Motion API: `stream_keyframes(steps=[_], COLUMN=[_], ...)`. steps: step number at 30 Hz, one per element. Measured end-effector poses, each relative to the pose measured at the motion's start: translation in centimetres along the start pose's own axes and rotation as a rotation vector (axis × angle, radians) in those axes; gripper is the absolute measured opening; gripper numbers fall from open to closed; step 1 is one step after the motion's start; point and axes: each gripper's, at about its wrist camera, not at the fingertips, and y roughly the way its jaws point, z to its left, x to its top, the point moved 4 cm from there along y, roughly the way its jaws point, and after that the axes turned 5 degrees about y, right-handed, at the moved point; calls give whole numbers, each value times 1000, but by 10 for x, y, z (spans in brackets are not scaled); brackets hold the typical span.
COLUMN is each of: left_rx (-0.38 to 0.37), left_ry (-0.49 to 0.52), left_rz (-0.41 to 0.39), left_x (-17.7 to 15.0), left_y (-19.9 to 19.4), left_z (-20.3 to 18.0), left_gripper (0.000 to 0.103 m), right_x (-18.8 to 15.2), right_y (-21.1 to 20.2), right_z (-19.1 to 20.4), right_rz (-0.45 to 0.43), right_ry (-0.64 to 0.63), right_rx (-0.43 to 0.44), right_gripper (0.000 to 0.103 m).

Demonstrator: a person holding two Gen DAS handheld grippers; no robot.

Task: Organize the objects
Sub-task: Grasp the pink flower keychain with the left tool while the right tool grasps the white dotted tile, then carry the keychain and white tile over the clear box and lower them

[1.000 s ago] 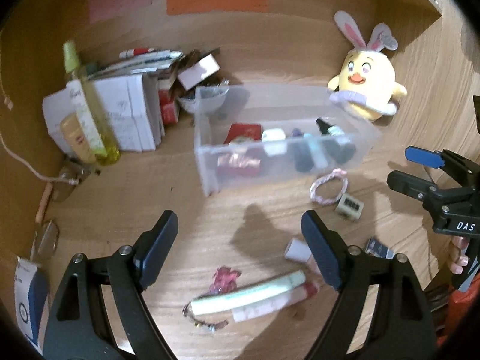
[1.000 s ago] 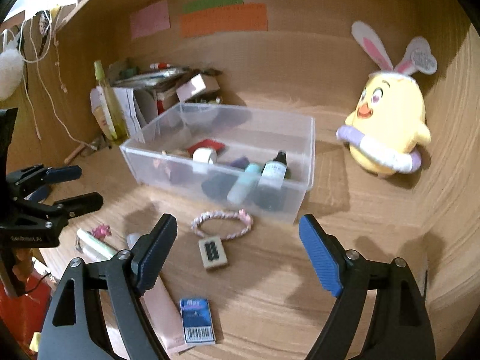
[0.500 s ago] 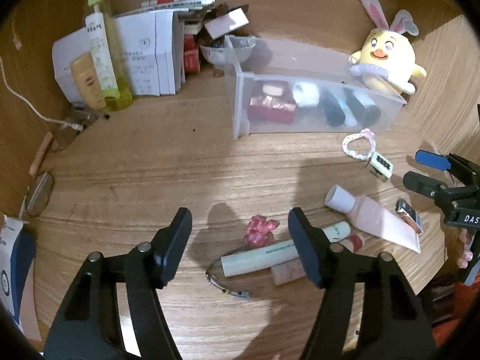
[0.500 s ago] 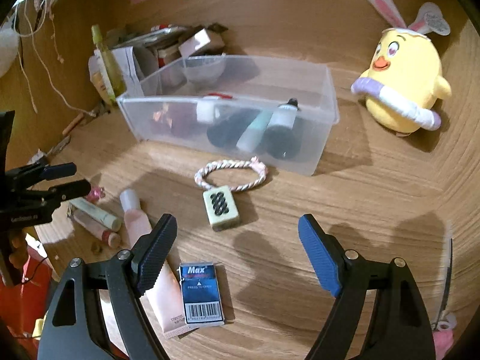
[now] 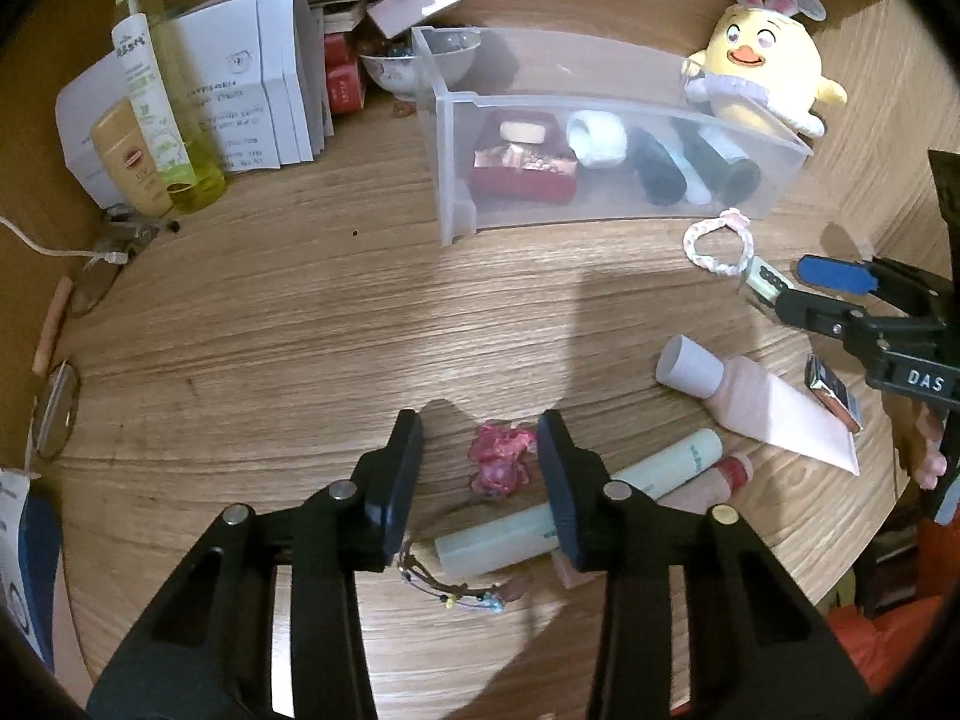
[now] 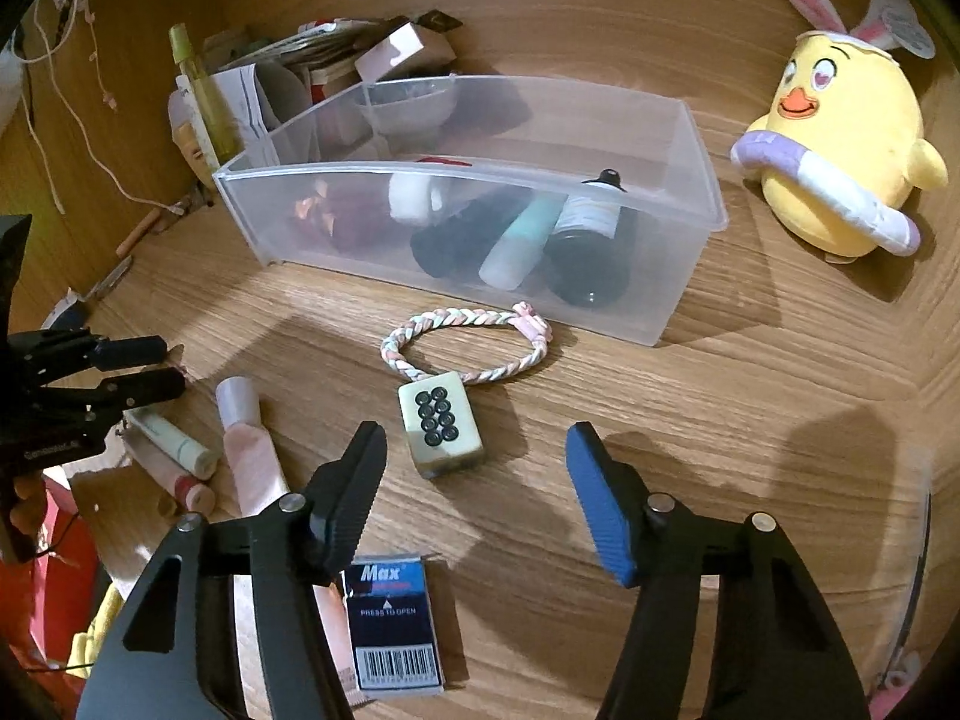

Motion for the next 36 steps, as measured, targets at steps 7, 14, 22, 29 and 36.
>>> stream_keyframes(steps=[7, 14, 22, 29, 36], left_rx=[6, 10, -6, -18, -20], left_ry=[-19, -58, -94, -102, -86], left_rz=[-27, -48, -110, -198, -270], left_x=[-4, -2, 20, 47, 73], left_y=[-2, 0, -9, -32, -52], left_z=[9, 19, 27, 27, 16], left_gripper=[21, 20, 20, 20, 20], right_x=[2, 4, 12, 24, 42], right_y=[11, 13, 7, -14, -33], right_z=[3, 7, 6, 10, 13], right_rz=[16, 17, -7, -75, -147], right_ry=[-5, -24, 8, 14, 15], right_rx=[-10, -15, -2, 17, 39], right_gripper=[51, 24, 23, 23, 23])
